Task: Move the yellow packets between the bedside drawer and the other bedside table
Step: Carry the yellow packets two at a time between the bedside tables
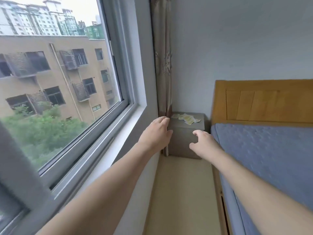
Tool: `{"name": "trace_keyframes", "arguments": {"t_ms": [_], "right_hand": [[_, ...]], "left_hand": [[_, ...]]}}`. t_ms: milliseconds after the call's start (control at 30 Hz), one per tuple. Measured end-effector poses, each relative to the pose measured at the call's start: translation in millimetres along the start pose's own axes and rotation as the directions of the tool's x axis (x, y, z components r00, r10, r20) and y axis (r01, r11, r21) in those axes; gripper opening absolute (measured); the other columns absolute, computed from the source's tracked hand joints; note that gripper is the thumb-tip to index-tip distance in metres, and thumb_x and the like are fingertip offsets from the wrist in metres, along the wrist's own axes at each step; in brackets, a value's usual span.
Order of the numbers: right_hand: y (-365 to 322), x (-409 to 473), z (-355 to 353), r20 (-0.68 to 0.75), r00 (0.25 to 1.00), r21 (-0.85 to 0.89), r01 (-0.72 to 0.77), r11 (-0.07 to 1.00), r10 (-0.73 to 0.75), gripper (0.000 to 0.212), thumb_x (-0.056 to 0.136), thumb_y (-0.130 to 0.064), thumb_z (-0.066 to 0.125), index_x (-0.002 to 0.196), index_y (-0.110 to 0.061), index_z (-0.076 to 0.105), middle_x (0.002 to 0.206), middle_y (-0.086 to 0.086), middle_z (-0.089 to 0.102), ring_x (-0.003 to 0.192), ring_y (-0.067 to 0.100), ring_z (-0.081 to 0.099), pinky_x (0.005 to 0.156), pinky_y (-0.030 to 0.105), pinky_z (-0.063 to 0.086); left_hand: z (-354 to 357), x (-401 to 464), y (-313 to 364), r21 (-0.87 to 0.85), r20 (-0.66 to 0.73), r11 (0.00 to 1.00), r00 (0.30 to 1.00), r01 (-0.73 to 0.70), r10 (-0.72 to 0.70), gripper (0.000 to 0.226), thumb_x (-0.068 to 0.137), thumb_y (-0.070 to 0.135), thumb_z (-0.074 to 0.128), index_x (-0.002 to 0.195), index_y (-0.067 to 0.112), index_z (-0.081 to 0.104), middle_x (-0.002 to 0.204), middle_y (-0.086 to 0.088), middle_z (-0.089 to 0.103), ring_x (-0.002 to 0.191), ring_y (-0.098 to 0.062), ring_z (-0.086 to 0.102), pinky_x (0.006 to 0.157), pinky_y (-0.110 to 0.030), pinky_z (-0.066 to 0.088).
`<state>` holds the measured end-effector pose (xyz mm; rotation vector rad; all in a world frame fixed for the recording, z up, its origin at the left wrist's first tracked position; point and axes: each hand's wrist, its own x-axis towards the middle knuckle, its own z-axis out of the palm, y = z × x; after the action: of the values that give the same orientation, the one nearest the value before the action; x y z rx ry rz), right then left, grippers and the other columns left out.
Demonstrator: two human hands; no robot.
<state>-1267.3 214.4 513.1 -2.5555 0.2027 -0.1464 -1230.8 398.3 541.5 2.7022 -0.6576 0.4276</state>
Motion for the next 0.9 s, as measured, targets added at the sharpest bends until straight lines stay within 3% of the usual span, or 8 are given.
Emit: {"name": "trace_keyframes", "arguments": {"t_ms": [167, 333, 433, 533, 633, 733, 800, 900], "right_hand": [[13, 126, -25, -0.065, 0.998, 0.034, -0.014, 0.999, 0.016, 0.057, 0.089, -0.022, 0.053, 0.144, -0.016, 0.040, 0.146, 0.004, 0.045, 0.126, 0.025, 0.048, 0.091, 0.032, 0.044], [35, 234, -13, -0.024, 0.997, 0.050, -0.070, 0.996, 0.072, 0.058, 0.089, -0.020, 0.052, 0.145, -0.015, 0.040, 0.148, 0.002, 0.042, 0.130, 0.022, 0.045, 0.096, 0.032, 0.042], [58, 308, 2, -0.014, 0.993, 0.041, -0.114, 0.993, 0.114, 0.057, 0.089, -0.020, 0.053, 0.144, -0.015, 0.040, 0.147, 0.002, 0.043, 0.127, 0.022, 0.047, 0.095, 0.032, 0.043], [75, 379, 13, -0.004, 0.989, 0.046, -0.146, 0.988, 0.147, 0.056, 0.090, -0.019, 0.053, 0.145, -0.015, 0.040, 0.144, 0.004, 0.046, 0.117, 0.021, 0.053, 0.083, 0.027, 0.044], [90, 463, 13, -0.007, 0.983, 0.047, -0.181, 0.982, 0.182, 0.056, 0.092, -0.020, 0.054, 0.145, -0.014, 0.039, 0.145, 0.005, 0.045, 0.126, 0.022, 0.048, 0.090, 0.028, 0.042], [104, 552, 4, -0.028, 0.967, 0.085, -0.248, 0.965, 0.252, 0.058, 0.092, -0.023, 0.054, 0.147, -0.016, 0.037, 0.144, 0.003, 0.047, 0.125, 0.022, 0.049, 0.095, 0.032, 0.043], [121, 602, 3, -0.019, 0.956, 0.149, -0.287, 0.946, 0.293, 0.057, 0.092, -0.021, 0.055, 0.147, -0.016, 0.038, 0.142, 0.003, 0.048, 0.119, 0.021, 0.052, 0.088, 0.029, 0.042], [149, 671, 10, 0.016, 0.924, 0.277, -0.370, 0.887, 0.381, 0.057, 0.092, -0.017, 0.057, 0.146, -0.013, 0.039, 0.144, 0.005, 0.046, 0.123, 0.021, 0.050, 0.094, 0.031, 0.044]], "left_hand": [[23, 133, -24, -0.070, -0.026, 0.997, 0.999, 0.028, -0.030, 0.040, 0.100, 0.026, 0.044, 0.135, 0.007, 0.046, 0.142, -0.003, 0.046, 0.131, -0.020, 0.042, 0.100, -0.031, 0.037], [86, 244, -61, -0.107, 0.057, 0.991, 0.996, 0.075, -0.070, 0.046, 0.100, 0.028, 0.044, 0.142, 0.011, 0.042, 0.150, 0.001, 0.040, 0.137, -0.021, 0.039, 0.102, -0.031, 0.036], [133, 312, -87, -0.138, 0.093, 0.987, 0.994, 0.078, -0.065, 0.036, 0.098, 0.026, 0.044, 0.131, 0.010, 0.049, 0.141, 0.001, 0.047, 0.127, -0.024, 0.047, 0.089, -0.029, 0.038], [172, 377, -112, -0.166, 0.099, 0.984, 0.994, 0.067, -0.051, 0.037, 0.097, 0.026, 0.047, 0.130, 0.008, 0.050, 0.137, 0.000, 0.049, 0.121, -0.025, 0.050, 0.091, -0.030, 0.041], [201, 461, -137, -0.186, 0.122, 0.979, 0.991, 0.083, -0.060, 0.037, 0.097, 0.026, 0.049, 0.126, 0.004, 0.051, 0.128, -0.004, 0.054, 0.113, -0.026, 0.054, 0.091, -0.035, 0.045], [232, 555, -160, -0.233, 0.168, 0.961, 0.980, 0.146, -0.108, 0.023, 0.094, 0.026, 0.050, 0.103, 0.005, 0.054, 0.106, -0.008, 0.057, 0.100, -0.030, 0.054, 0.075, -0.033, 0.041], [257, 610, -168, -0.274, 0.190, 0.940, 0.970, 0.202, -0.153, 0.022, 0.092, 0.027, 0.051, 0.094, 0.005, 0.051, 0.097, -0.008, 0.057, 0.092, -0.031, 0.053, 0.069, -0.031, 0.036], [305, 676, -177, -0.273, 0.281, 0.931, 0.946, 0.241, -0.162, 0.033, 0.093, 0.029, 0.052, 0.115, 0.004, 0.053, 0.109, -0.013, 0.059, 0.100, -0.034, 0.055, 0.072, -0.031, 0.036]]}}
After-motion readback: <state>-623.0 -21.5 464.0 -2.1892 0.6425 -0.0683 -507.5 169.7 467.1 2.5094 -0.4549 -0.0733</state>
